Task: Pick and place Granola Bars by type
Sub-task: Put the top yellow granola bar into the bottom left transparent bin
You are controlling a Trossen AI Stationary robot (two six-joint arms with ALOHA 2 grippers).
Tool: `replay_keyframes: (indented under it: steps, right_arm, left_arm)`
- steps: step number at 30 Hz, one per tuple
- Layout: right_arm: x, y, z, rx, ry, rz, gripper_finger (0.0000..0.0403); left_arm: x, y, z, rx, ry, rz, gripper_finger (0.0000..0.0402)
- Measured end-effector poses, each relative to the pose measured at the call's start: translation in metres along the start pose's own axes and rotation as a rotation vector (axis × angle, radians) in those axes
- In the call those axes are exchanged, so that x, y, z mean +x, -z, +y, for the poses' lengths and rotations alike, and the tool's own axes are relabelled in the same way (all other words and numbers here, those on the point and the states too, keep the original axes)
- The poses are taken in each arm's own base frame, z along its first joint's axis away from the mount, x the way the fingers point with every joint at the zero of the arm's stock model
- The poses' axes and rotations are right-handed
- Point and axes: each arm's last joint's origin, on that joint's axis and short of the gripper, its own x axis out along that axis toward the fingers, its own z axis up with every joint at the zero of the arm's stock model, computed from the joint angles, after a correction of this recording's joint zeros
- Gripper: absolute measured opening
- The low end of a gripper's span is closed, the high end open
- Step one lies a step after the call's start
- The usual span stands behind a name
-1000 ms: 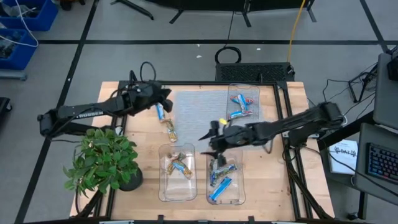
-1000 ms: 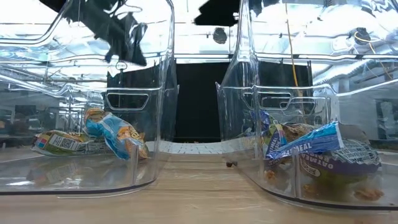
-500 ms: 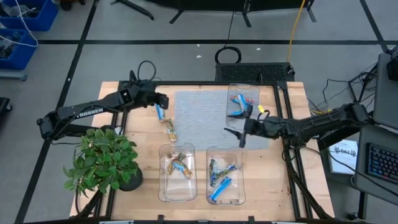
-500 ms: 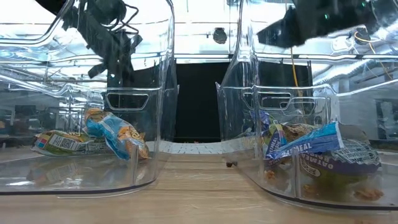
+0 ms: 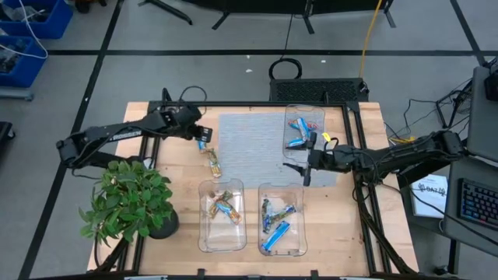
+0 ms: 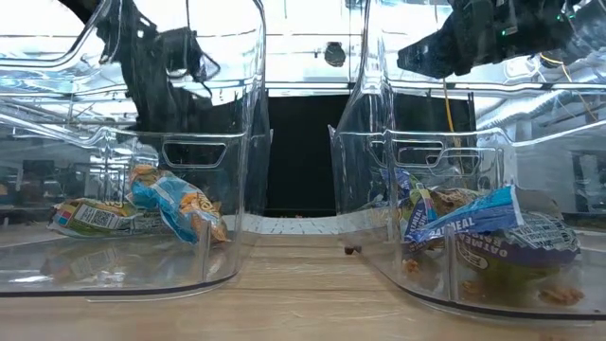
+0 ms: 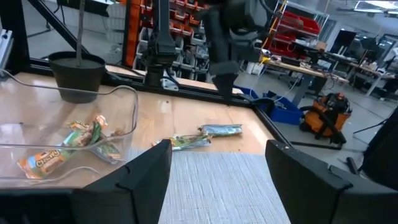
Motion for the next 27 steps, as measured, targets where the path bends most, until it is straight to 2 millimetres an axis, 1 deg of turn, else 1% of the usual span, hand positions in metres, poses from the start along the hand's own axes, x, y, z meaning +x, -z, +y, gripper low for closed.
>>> replay_keyframes:
  steps: [4, 7, 9, 12, 16, 21, 24, 27]
  right_arm:
    - [0.000, 0.000, 0.000, -0.008, 0.000, 0.000, 0.0254]
    - [0.000, 0.000, 0.000, -0.007, -0.001, -0.001, 0.0254]
    - [0.000, 0.000, 0.000, -0.006, -0.001, -0.001, 0.0254]
    - [0.000, 0.000, 0.000, 0.006, -0.001, -0.002, 0.0254]
    - [0.000, 0.000, 0.000, 0.009, -0.002, -0.002, 0.0254]
    - [0.000, -0.002, 0.000, 0.020, 0.000, -0.015, 0.0254]
    - [0.000, -0.002, 0.000, 0.021, 0.001, -0.020, 0.0254]
    - [0.000, -0.002, 0.000, 0.022, 0.001, -0.020, 0.0254]
  left_arm:
    - [0.018, 0.003, 0.002, -0.051, -0.072, 0.068, 0.0188]
    - [0.027, 0.003, 0.007, -0.106, -0.123, 0.102, 0.0239]
    - [0.035, 0.003, 0.009, -0.140, -0.150, 0.113, 0.0264]
    - [0.044, 0.004, 0.012, -0.164, -0.182, 0.144, 0.0285]
    - [0.060, 0.008, 0.014, -0.165, -0.216, 0.205, 0.0286]
    - [0.076, 0.011, 0.014, -0.165, -0.209, 0.261, 0.0268]
    - [0.080, 0.012, 0.014, -0.158, -0.221, 0.275, 0.0252]
    - [0.080, 0.012, 0.014, -0.128, -0.223, 0.282, 0.0226]
